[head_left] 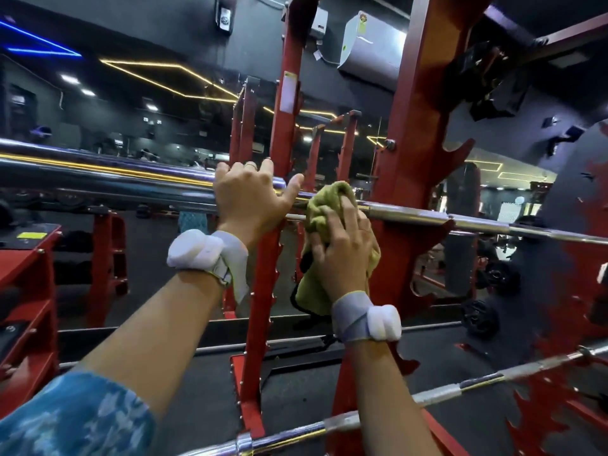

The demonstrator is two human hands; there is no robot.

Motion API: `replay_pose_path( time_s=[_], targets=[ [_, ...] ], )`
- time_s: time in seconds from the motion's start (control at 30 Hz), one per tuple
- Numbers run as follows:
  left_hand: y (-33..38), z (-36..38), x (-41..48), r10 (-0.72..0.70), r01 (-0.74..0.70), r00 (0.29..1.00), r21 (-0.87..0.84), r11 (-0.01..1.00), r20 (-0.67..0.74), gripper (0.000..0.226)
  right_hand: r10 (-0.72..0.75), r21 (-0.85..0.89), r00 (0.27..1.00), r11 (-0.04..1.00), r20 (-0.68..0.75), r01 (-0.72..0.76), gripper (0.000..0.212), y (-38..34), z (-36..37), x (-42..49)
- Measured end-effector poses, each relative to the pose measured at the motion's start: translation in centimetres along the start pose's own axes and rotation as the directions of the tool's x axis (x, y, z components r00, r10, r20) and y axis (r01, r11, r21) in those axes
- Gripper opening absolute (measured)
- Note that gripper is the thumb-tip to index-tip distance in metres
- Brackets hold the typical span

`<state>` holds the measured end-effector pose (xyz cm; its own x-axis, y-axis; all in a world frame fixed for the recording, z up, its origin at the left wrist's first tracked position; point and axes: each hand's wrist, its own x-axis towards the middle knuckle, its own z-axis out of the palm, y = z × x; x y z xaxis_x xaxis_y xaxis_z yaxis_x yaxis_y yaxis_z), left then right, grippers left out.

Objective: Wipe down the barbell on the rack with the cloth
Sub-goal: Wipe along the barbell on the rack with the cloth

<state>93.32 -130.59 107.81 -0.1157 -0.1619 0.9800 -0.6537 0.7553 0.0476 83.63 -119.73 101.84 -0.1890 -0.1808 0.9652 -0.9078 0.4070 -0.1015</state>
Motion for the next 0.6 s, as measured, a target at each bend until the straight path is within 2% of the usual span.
replay_pose_path(
  time_s=[0.07, 0.17, 0.2, 0.3, 0.43, 0.5, 0.6],
  targets=[
    [0.3, -0.2, -0.2, -0.016, 0.015, 0.999, 0.037, 0.999, 0.035, 0.068, 0.117, 0.025, 0.993, 0.993, -0.032, -0.116, 0.043, 1.6, -0.2, 0.6],
    [0.4, -0.2, -0.2, -0.017, 0.015, 0.999, 0.057, 0.998, 0.047, 0.058, 0.284, 0.046, 0.957, 0.957, 0.062, -0.287, 0.044, 2.2, -1.0, 2.6],
    [0.4, -0.1, -0.1, -0.021, 0.018, 0.998, 0.067, 0.998, 0.053, 0.058, 0.283, 0.012, 0.956, 0.958, 0.075, -0.285, 0.043, 2.1, -1.2, 2.8],
    [0.3, 0.0, -0.1, -0.043, 0.036, 0.996, 0.086, 0.996, 0.077, 0.064, 0.114, -0.083, 0.993, 0.99, 0.04, -0.111, 0.043, 0.9, -1.1, 2.7],
    [0.7, -0.3, -0.2, -0.055, 0.051, 0.996, 0.067, 0.996, 0.069, 0.052, -0.093, -0.013, 0.993, 0.995, 0.079, 0.094, 0.041, 0.7, -0.9, 1.3],
    [0.8, -0.5, -0.2, -0.053, 0.048, 0.995, 0.061, 0.997, 0.083, 0.052, -0.079, 0.026, 0.992, 0.997, 0.099, 0.077, 0.039, 1.4, -1.2, 0.9],
    [0.6, -0.5, -0.2, -0.047, 0.043, 0.996, 0.051, 0.998, 0.08, 0.053, 0.07, 0.025, 0.993, 0.997, 0.099, -0.073, 0.038, 3.1, -1.8, 1.4]
  ],
)
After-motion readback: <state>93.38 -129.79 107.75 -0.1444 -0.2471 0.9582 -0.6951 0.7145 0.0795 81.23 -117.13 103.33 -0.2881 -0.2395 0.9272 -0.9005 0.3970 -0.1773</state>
